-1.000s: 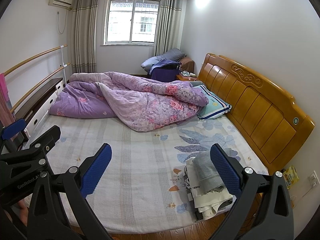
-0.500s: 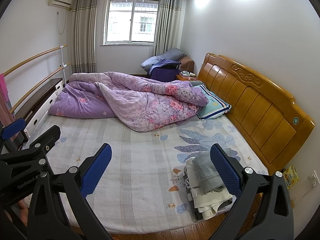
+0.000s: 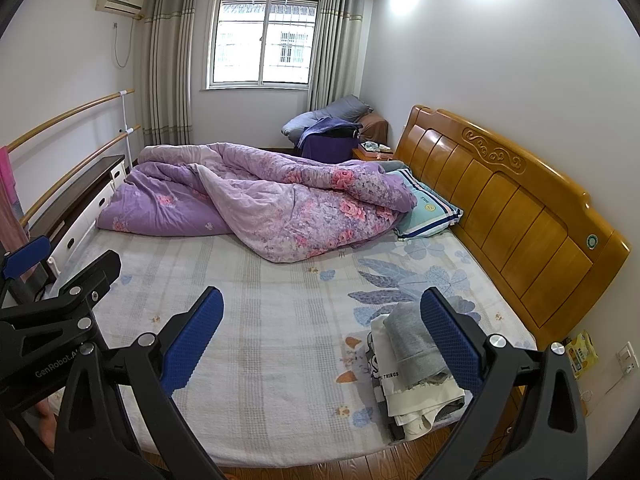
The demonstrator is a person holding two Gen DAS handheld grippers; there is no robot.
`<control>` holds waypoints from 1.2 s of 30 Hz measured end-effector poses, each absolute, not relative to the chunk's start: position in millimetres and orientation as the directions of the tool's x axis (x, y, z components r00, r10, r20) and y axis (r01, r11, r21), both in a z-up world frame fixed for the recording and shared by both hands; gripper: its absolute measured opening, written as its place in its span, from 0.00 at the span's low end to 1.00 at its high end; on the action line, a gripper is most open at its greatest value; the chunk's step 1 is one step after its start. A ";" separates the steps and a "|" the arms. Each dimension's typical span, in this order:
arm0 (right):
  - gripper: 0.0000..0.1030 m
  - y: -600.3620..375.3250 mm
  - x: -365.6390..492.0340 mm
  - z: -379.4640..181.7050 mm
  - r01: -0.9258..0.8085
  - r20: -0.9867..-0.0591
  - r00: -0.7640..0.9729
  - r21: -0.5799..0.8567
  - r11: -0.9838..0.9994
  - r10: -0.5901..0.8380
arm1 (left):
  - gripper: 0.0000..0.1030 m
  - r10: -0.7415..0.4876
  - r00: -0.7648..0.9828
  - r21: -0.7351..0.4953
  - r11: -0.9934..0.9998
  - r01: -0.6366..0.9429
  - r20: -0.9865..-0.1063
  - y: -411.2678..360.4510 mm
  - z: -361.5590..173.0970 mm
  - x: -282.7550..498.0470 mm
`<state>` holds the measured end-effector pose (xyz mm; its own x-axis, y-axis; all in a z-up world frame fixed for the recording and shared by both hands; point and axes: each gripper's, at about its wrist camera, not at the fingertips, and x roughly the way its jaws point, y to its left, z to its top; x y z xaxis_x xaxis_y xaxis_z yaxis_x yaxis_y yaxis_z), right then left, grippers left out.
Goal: Fold large clothes
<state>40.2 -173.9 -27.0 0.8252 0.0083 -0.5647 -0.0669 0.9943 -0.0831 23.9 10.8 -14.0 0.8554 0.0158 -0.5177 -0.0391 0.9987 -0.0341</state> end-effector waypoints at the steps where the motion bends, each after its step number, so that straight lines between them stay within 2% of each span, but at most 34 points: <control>1: 0.92 -174.3 40.2 -26.7 -0.066 -0.565 0.825 -0.083 0.994 0.008 | 0.95 0.016 0.855 -0.034 0.999 -0.039 -0.518 11.0 -14.2 24.0; 36: 0.92 -179.9 44.7 -29.9 -0.063 -0.575 0.818 -0.078 0.995 0.007 | 0.95 0.011 0.850 -0.032 0.999 -0.033 -0.526 17.5 -14.1 29.1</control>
